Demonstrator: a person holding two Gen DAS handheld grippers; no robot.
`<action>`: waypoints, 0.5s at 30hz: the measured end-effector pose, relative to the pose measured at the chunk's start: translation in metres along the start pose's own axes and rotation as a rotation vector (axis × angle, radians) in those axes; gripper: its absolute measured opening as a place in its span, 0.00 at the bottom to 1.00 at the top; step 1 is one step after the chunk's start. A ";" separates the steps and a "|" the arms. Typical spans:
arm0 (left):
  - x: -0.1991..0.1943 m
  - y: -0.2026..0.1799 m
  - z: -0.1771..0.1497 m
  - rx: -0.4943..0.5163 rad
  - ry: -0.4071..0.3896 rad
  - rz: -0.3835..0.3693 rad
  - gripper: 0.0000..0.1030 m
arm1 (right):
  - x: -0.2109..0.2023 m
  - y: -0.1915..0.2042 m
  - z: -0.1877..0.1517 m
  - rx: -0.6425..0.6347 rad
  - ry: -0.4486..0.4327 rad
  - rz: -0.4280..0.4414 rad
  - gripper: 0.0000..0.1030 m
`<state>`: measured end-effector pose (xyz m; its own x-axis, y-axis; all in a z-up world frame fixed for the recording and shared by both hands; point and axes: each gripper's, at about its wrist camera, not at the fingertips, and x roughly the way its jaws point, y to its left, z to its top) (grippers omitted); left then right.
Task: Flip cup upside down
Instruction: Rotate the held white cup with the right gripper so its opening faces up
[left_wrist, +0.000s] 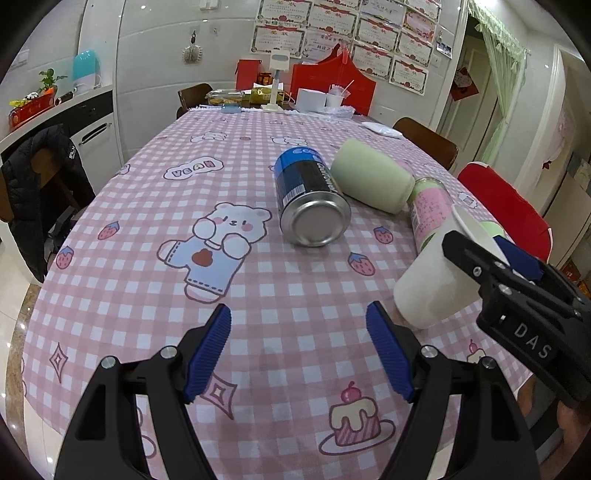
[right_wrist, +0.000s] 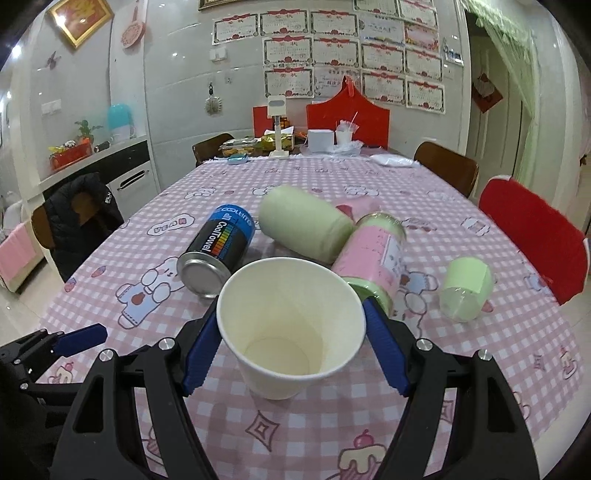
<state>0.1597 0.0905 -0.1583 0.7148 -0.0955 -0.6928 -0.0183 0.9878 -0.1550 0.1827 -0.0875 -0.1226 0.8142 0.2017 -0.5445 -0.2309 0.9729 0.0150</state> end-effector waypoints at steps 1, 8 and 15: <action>0.000 -0.001 0.000 0.000 0.000 -0.001 0.73 | -0.001 0.000 0.000 0.000 -0.001 0.000 0.69; 0.001 -0.004 -0.001 0.012 -0.003 0.011 0.73 | -0.005 0.002 -0.001 -0.028 -0.011 -0.024 0.69; 0.001 -0.006 -0.003 0.020 0.002 0.017 0.73 | -0.005 0.005 -0.006 -0.045 -0.005 -0.032 0.69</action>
<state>0.1586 0.0843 -0.1602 0.7133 -0.0785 -0.6965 -0.0169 0.9915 -0.1291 0.1744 -0.0841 -0.1246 0.8243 0.1711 -0.5397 -0.2281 0.9728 -0.0401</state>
